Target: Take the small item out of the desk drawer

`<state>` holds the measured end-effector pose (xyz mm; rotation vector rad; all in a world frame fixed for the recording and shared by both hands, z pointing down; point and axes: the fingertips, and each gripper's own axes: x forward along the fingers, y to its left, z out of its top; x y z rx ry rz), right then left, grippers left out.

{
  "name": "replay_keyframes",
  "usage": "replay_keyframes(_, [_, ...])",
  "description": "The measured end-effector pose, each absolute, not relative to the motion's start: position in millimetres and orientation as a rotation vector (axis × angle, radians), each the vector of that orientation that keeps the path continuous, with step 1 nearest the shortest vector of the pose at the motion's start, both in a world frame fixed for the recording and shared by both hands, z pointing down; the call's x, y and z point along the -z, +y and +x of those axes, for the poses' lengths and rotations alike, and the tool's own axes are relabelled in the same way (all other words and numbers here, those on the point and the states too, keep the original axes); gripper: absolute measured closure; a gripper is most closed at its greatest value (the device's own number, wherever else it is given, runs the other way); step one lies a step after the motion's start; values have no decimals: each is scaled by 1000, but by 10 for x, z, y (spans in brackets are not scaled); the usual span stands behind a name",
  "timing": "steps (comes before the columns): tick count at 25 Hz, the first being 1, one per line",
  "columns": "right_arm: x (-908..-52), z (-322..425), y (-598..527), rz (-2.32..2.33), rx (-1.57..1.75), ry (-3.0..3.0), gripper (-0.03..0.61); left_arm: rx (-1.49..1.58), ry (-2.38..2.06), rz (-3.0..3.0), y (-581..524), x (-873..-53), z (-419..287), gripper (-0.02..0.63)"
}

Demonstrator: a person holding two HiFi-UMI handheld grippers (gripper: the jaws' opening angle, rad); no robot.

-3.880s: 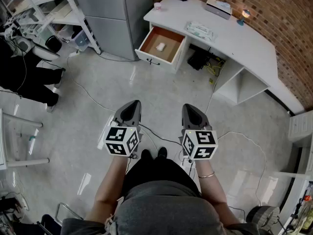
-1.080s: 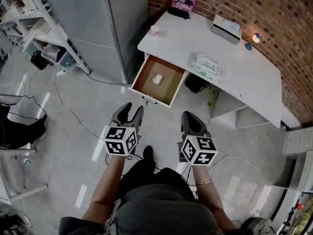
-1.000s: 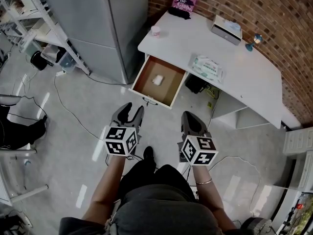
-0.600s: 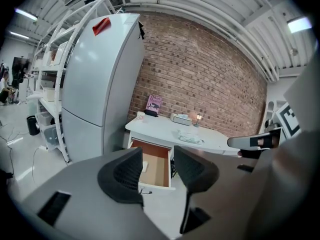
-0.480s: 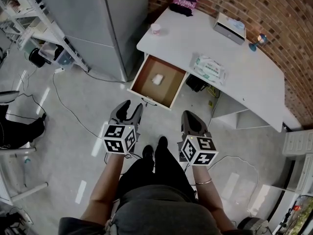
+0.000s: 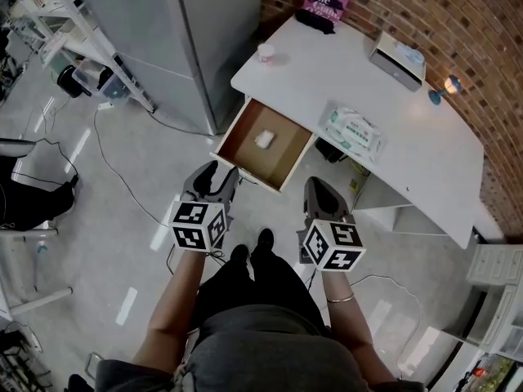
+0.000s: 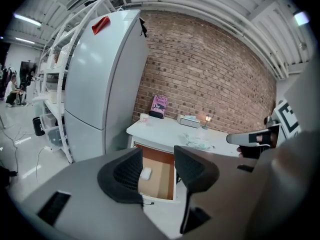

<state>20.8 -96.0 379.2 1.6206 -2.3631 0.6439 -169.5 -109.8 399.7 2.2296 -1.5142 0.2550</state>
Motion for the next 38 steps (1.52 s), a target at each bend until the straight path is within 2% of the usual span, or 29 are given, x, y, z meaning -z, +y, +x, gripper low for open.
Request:
replay_keyframes(17, [-4135, 373, -1210, 1502, -743, -2400, 572, -387, -1556, 2220, -1371, -4123, -1327, 413])
replay_keyframes(38, [-4852, 484, -1396, 1603, -844, -2222, 572, -680, -1333, 2267, -1967, -5166, -1007, 408])
